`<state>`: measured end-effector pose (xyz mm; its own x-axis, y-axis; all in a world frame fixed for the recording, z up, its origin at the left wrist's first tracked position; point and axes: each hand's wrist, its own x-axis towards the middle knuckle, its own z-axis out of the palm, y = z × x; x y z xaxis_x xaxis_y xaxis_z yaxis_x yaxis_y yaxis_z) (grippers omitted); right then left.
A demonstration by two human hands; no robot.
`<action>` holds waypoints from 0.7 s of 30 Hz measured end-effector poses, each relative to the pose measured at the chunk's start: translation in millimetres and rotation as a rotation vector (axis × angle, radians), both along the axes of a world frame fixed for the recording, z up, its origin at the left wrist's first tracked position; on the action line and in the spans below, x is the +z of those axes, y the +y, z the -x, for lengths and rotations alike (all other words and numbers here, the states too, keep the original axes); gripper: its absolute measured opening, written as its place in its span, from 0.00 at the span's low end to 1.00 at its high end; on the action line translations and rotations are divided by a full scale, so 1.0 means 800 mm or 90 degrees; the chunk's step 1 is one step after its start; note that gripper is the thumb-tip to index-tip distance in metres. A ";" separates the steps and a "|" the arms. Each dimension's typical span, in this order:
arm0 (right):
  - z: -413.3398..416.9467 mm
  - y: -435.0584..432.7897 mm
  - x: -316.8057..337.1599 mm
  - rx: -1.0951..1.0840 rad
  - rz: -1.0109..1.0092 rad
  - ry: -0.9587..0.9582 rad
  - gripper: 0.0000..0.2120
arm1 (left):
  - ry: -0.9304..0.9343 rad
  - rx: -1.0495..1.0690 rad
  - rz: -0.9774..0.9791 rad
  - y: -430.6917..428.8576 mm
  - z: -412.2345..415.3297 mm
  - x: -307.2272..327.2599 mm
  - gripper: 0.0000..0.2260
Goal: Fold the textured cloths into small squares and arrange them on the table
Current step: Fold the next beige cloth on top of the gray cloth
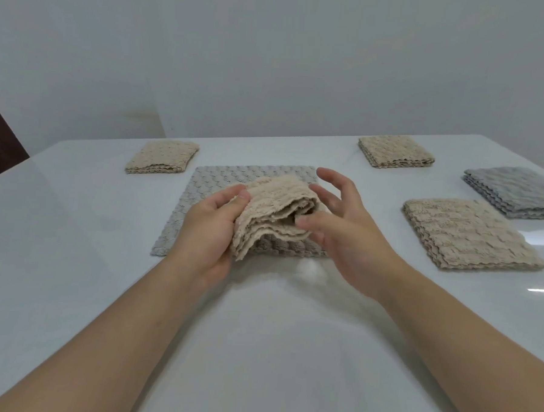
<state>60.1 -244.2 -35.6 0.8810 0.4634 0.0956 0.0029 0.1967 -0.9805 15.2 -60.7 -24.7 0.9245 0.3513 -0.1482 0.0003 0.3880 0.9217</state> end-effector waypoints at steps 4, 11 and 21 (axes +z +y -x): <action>0.008 0.007 -0.005 -0.131 0.165 -0.154 0.39 | -0.024 -0.038 -0.005 -0.004 0.000 -0.002 0.18; -0.004 -0.002 -0.005 -0.289 0.302 -0.212 0.26 | -0.025 -0.119 -0.241 -0.016 0.003 -0.018 0.26; -0.019 -0.001 -0.006 -0.334 0.234 -0.002 0.12 | 0.002 -0.099 -0.215 -0.014 0.000 -0.023 0.28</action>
